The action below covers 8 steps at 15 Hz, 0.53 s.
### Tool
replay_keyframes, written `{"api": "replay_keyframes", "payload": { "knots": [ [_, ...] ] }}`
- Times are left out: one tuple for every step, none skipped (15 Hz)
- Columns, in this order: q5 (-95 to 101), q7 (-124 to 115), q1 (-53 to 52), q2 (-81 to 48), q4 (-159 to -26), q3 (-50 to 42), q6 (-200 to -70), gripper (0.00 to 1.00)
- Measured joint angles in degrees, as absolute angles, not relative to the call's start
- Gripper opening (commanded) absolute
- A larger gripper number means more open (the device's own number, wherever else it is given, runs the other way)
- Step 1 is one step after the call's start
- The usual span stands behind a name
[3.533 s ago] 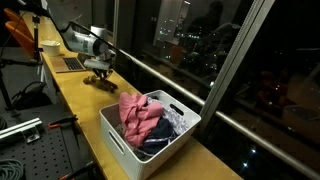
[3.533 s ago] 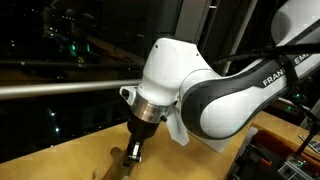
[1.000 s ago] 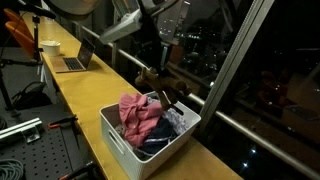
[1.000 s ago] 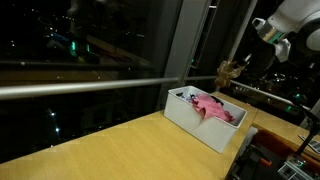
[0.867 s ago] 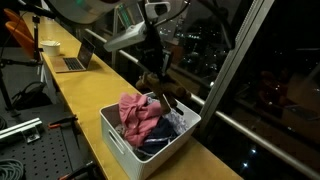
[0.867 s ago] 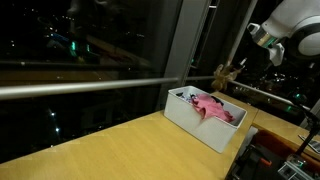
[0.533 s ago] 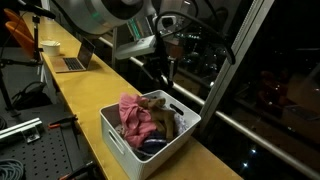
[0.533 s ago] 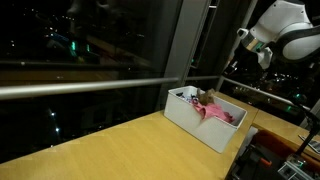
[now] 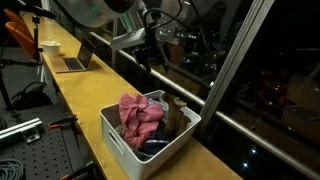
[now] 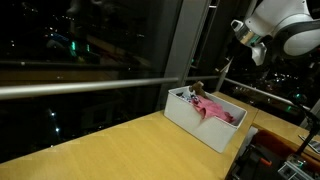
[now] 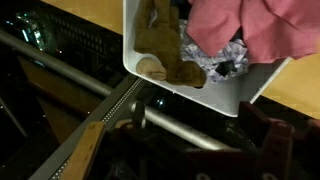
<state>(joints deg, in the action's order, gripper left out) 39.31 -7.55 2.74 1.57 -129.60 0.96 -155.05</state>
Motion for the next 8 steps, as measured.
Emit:
{"api": "replay_keyframes", "payload": {
  "knots": [
    [39.3, -7.6, 2.5, 1.5, -129.6, 1.0, -155.0, 1.00],
    [39.3, -7.5, 2.7, 1.4, -129.6, 0.9, -155.0, 1.00],
    [39.3, -7.4, 3.0, 1.4, -129.6, 0.5, -155.1, 1.00],
    [39.3, -7.3, 3.3, 1.4, -129.6, 0.3, -155.1, 1.00],
    [39.3, -7.3, 3.3, 1.4, -129.6, 0.3, -155.1, 1.00],
    [39.3, -7.3, 3.4, 1.3, -129.6, 0.3, -155.1, 1.00],
    [39.3, -7.3, 3.3, 1.3, -129.6, 0.3, -155.1, 1.00],
    [39.3, -7.3, 3.3, 1.3, -129.6, 0.4, -155.1, 1.00]
  ]
}}
